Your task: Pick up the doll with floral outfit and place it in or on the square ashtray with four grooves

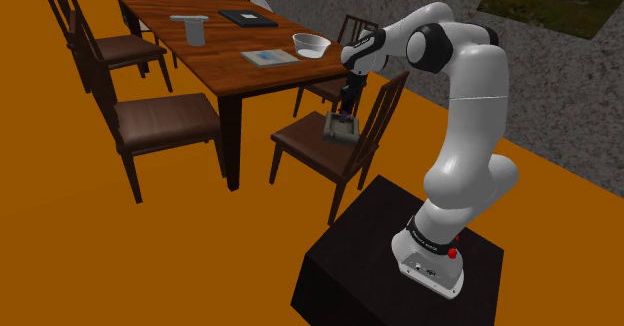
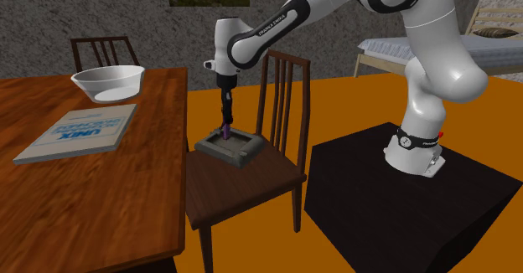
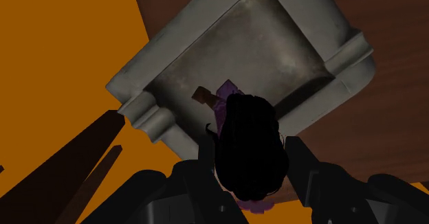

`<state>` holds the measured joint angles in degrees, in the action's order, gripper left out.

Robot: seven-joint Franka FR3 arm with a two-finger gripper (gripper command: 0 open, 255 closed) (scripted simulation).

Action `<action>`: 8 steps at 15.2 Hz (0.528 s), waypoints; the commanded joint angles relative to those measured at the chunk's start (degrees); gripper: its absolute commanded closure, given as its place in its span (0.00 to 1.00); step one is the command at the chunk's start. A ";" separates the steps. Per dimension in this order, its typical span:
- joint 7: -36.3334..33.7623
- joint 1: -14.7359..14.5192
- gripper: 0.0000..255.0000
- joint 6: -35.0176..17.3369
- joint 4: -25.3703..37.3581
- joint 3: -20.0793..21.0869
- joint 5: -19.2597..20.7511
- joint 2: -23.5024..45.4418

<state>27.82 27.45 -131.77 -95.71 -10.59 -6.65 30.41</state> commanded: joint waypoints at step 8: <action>0.04 0.04 0.00 -0.12 0.01 0.01 -0.03 0.09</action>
<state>27.86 27.49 -131.89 -95.70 -10.58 -6.68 30.50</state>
